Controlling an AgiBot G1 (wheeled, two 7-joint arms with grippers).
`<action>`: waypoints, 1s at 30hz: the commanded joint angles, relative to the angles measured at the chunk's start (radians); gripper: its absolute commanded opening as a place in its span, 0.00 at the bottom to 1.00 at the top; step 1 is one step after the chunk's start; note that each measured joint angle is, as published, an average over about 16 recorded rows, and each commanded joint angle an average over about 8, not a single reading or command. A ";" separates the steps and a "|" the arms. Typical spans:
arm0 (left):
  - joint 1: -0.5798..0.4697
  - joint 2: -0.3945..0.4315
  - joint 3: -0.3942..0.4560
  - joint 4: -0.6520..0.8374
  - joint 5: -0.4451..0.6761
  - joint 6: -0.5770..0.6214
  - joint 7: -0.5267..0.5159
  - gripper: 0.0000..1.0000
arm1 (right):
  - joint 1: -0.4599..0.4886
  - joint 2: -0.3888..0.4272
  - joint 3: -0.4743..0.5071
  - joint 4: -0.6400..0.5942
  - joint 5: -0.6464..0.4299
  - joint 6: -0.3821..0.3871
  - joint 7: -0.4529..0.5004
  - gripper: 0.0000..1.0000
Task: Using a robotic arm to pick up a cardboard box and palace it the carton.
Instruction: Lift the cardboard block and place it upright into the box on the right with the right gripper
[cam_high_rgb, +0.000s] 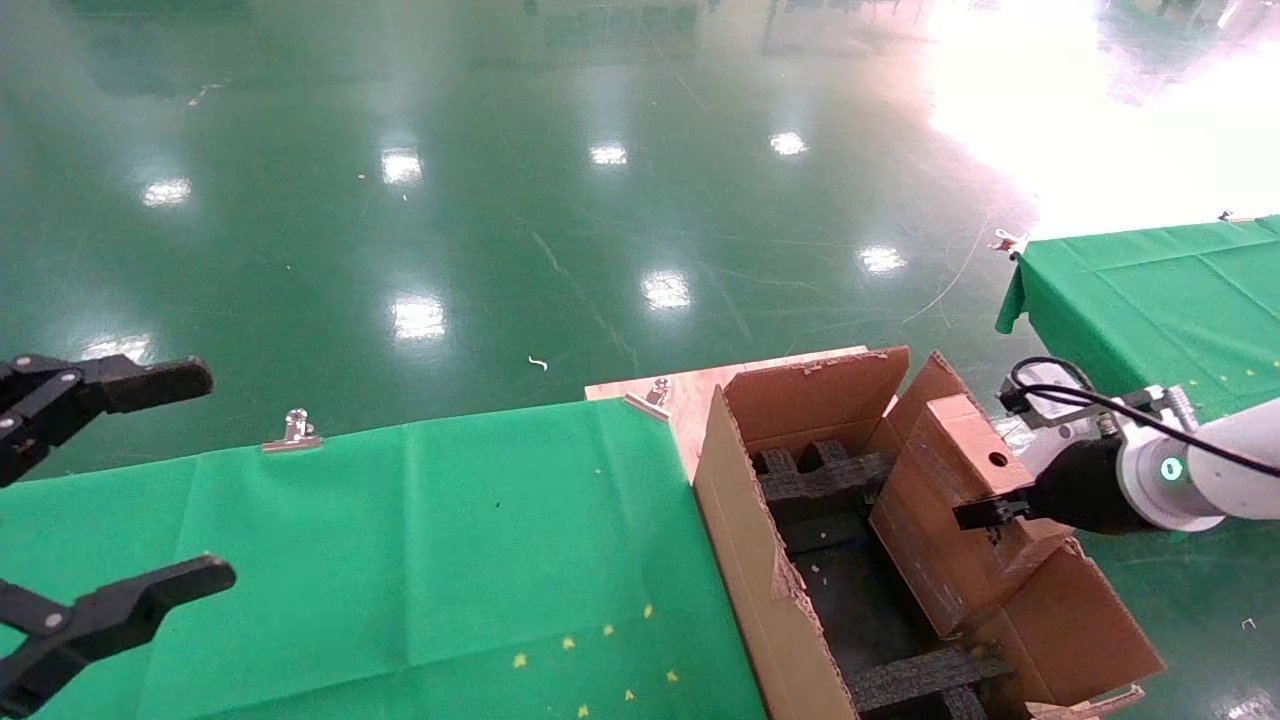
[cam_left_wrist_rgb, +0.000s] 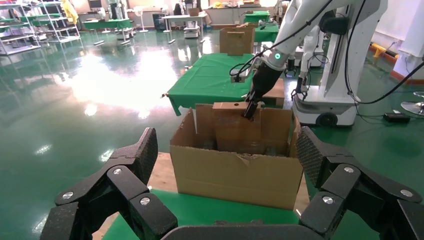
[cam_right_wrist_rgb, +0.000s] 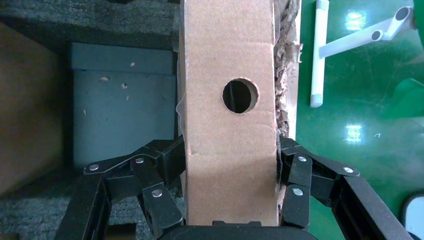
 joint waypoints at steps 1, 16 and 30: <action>0.000 0.000 0.000 0.000 0.000 0.000 0.000 1.00 | -0.014 -0.003 -0.004 -0.001 -0.009 0.017 0.016 0.00; 0.000 0.000 0.000 0.000 0.000 0.000 0.000 1.00 | -0.124 -0.035 -0.039 -0.014 -0.075 0.119 0.110 0.00; 0.000 0.000 0.000 0.000 0.000 0.000 0.000 1.00 | -0.204 -0.080 -0.060 -0.061 -0.061 0.163 0.137 0.00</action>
